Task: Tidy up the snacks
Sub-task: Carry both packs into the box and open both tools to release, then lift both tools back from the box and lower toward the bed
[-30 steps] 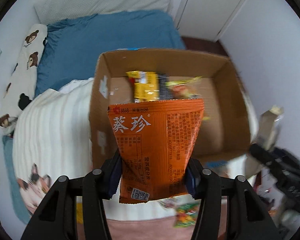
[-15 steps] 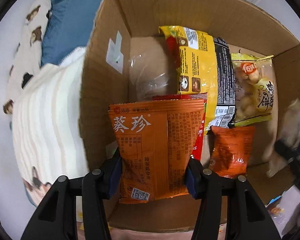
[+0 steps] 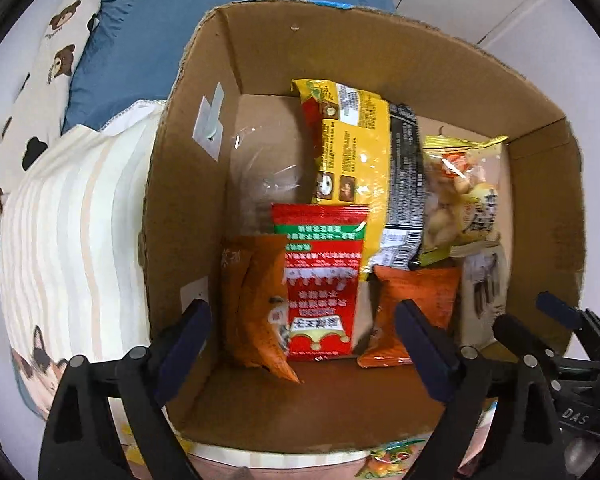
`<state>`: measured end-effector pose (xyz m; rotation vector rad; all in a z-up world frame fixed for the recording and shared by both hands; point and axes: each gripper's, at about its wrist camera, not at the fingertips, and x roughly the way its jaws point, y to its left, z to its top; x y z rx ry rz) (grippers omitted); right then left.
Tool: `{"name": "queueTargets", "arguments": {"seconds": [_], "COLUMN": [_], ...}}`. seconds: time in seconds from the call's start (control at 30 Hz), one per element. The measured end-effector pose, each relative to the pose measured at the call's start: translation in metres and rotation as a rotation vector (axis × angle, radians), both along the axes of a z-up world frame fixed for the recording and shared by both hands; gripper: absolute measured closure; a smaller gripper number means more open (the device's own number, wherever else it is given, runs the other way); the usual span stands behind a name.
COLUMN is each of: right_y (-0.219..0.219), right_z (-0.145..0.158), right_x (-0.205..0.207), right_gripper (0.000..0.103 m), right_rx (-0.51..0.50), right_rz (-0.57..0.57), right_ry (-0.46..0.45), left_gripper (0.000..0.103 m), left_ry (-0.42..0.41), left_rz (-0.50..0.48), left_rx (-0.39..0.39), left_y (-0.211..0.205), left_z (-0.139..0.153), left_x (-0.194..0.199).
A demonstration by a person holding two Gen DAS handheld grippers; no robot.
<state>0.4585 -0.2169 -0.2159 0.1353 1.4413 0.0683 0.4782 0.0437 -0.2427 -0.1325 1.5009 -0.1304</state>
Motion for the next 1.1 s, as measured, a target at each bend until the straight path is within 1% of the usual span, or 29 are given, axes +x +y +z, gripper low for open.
{"name": "queueTargets", "arguments": {"seconds": [0.1, 0.13, 0.23, 0.37, 0.57, 0.67, 0.83, 0.97, 1.1], "right_y": [-0.003, -0.009, -0.006, -0.006, 0.002, 0.008, 0.012, 0.013, 0.012], "right_z": [0.01, 0.016, 0.031, 0.053, 0.081, 0.095, 0.116, 0.134, 0.146], "right_x": [-0.007, -0.009, -0.02, -0.038, -0.068, -0.086, -0.112, -0.135, -0.154], "right_gripper": [0.007, 0.007, 0.007, 0.007, 0.007, 0.007, 0.007, 0.007, 0.007], "right_rx": [0.004, -0.001, -0.028, -0.037, -0.068, -0.084, -0.082, -0.062, -0.022], "right_rz": [-0.014, -0.016, -0.016, -0.017, -0.011, -0.003, 0.004, 0.002, -0.009], "right_ry": [-0.033, -0.045, -0.094, -0.158, -0.274, -0.322, -0.379, -0.419, -0.44], "left_gripper": [0.009, 0.009, 0.009, 0.009, 0.009, 0.009, 0.009, 0.009, 0.009], "left_ry": [-0.037, -0.061, -0.131, -0.223, -0.349, -0.381, -0.434, -0.478, -0.5], "left_rz": [0.013, 0.019, 0.023, 0.026, 0.041, 0.043, 0.048, 0.049, 0.059], "left_rx": [0.007, 0.012, 0.027, 0.041, 0.061, 0.065, 0.071, 0.079, 0.064], "left_y": [0.004, 0.002, 0.001, -0.001, 0.003, 0.002, 0.004, 0.005, 0.009], "left_z": [0.011, 0.02, 0.037, 0.062, 0.086, 0.091, 0.104, 0.118, 0.129], "left_x": [-0.011, -0.018, -0.033, -0.053, -0.082, -0.098, -0.124, -0.143, -0.161]}}
